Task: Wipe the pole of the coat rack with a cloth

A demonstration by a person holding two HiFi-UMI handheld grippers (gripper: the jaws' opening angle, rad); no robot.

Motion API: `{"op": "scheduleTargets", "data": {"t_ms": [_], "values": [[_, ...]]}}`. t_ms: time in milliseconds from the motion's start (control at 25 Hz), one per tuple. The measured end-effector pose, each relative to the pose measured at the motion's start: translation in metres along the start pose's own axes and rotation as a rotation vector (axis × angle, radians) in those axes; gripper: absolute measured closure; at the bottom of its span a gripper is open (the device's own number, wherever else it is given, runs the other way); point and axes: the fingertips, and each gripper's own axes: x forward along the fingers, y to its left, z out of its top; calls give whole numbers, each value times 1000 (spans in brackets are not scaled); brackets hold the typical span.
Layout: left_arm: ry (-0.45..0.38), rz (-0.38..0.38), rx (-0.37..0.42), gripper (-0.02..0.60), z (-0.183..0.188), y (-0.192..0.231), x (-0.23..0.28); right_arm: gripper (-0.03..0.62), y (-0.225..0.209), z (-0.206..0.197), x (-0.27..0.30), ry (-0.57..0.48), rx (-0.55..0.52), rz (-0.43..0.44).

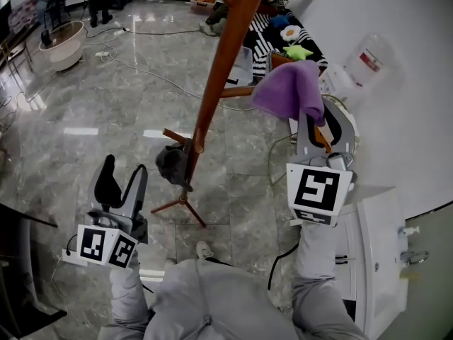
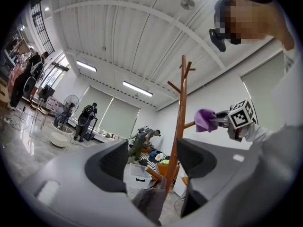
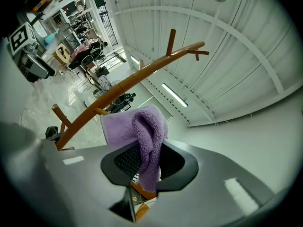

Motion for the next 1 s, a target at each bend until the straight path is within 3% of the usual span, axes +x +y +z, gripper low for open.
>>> {"op": "scheduleTargets", "data": {"t_ms": [280, 400, 600, 760, 920, 1000], "values": [[8, -3, 11, 233, -1, -6, 1, 519, -39, -41, -14, 91, -1, -94], [16, 1, 14, 233, -3, -6, 0, 519, -34, -60, -19, 125, -4, -70], [26, 20, 35, 233, -3, -6, -3, 519, 24, -74, -17, 105, 31, 100], [26, 52, 56, 234, 2, -5, -9, 520, 83, -46, -19, 12, 47, 318], [31, 91, 74, 233, 3, -4, -16, 520, 139, -5, -22, -174, 48, 527], [35, 110, 81, 234, 3, -2, -21, 519, 158, 10, -20, -238, -51, 580]]}}
